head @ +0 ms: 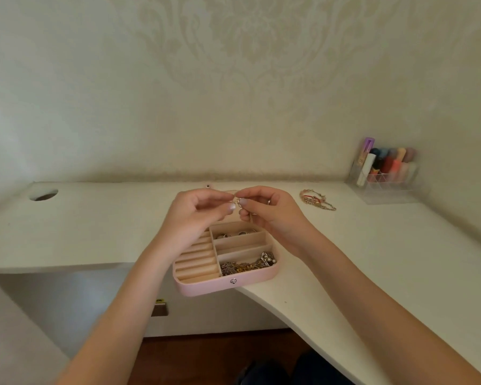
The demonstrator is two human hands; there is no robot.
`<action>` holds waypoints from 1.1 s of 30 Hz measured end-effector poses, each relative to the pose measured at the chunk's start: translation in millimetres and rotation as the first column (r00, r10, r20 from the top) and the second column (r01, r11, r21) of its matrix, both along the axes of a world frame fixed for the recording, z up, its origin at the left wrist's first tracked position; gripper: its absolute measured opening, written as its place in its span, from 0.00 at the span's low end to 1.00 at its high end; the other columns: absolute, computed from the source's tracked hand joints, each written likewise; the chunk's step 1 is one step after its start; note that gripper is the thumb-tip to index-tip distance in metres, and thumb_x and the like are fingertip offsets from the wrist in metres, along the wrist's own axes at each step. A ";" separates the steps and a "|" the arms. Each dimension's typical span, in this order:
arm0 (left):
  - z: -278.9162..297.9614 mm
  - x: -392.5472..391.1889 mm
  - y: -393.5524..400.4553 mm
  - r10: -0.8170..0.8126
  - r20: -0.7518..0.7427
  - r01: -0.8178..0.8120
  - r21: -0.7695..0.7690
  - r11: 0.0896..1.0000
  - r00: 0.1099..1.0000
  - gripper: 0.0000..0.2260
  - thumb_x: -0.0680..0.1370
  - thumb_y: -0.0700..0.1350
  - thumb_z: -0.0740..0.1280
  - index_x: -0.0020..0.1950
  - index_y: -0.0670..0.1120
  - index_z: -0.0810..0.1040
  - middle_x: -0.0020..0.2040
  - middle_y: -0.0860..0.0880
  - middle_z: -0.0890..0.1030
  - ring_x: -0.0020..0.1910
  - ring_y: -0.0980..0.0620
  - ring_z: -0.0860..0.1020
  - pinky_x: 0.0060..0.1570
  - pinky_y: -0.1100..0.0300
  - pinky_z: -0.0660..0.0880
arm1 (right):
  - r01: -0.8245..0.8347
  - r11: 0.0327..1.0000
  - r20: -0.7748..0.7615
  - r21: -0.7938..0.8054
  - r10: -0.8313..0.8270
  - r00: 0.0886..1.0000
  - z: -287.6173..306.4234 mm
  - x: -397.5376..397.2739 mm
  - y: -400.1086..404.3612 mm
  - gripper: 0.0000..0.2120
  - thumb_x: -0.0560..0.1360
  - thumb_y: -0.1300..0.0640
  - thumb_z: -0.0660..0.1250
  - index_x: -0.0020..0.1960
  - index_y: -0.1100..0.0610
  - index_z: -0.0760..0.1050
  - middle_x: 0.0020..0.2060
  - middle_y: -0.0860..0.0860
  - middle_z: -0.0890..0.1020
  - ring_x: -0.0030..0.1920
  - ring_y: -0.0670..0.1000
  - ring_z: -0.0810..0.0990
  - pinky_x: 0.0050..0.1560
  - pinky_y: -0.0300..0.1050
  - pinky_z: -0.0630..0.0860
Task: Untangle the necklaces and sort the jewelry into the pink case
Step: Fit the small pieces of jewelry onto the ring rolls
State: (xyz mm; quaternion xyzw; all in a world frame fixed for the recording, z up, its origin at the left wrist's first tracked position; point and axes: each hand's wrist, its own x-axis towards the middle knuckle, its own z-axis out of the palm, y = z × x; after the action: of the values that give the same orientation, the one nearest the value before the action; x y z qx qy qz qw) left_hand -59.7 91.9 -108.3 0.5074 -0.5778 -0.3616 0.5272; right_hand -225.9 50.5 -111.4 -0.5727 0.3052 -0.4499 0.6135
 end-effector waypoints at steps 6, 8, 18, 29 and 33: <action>-1.3 12.1 2.3 0.013 -0.071 -0.013 -0.001 1.000 0.997 0.05 0.72 0.36 0.71 0.43 0.45 0.83 0.39 0.46 0.85 0.41 0.52 0.83 0.43 0.65 0.78 | -0.019 0.999 -0.062 -0.038 0.016 0.998 -1.2 13.6 4.9 0.07 0.74 0.68 0.68 0.51 0.61 0.79 0.39 0.55 0.80 0.35 0.49 0.78 0.45 0.41 0.78; -1.0 18.4 3.7 -0.011 -0.135 0.017 0.040 0.999 0.991 0.04 0.72 0.37 0.71 0.45 0.43 0.83 0.42 0.44 0.85 0.44 0.51 0.83 0.45 0.64 0.79 | -0.011 0.999 -0.075 -0.049 0.008 0.997 -1.3 17.0 5.8 0.07 0.74 0.68 0.68 0.51 0.61 0.79 0.39 0.54 0.80 0.34 0.49 0.78 0.44 0.41 0.78; -3.3 49.0 5.7 0.059 -0.326 -0.039 0.067 0.997 0.943 0.05 0.72 0.35 0.71 0.47 0.39 0.82 0.39 0.43 0.83 0.40 0.50 0.82 0.45 0.60 0.80 | -0.007 0.991 -0.199 -0.132 -0.020 0.980 -1.4 42.1 12.1 0.05 0.74 0.66 0.68 0.49 0.62 0.79 0.33 0.49 0.78 0.27 0.42 0.74 0.32 0.32 0.73; -1.9 54.1 4.8 0.048 -0.239 -0.051 -0.006 0.999 0.970 0.05 0.72 0.35 0.71 0.46 0.43 0.81 0.34 0.49 0.83 0.35 0.53 0.80 0.43 0.62 0.79 | 0.047 0.888 -0.480 -0.457 -0.291 0.828 -7.1 51.8 10.8 0.12 0.68 0.53 0.75 0.48 0.47 0.77 0.36 0.45 0.71 0.31 0.40 0.66 0.36 0.31 0.64; 2.4 52.7 5.2 0.011 -0.184 -0.016 -0.024 1.000 0.983 0.06 0.72 0.36 0.71 0.47 0.43 0.82 0.35 0.48 0.83 0.36 0.53 0.81 0.44 0.61 0.80 | -0.009 0.913 -0.490 -0.407 -0.210 0.846 -3.8 57.8 14.0 0.06 0.70 0.55 0.73 0.44 0.49 0.77 0.39 0.41 0.76 0.38 0.43 0.73 0.43 0.35 0.70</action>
State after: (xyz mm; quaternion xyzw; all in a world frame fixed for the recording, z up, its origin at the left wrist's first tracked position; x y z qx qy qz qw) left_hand -7.0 97.1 -106.0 0.4691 -0.5276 -0.3959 0.5873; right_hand -168.1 64.5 -115.2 -0.7677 0.3938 -0.3610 0.3539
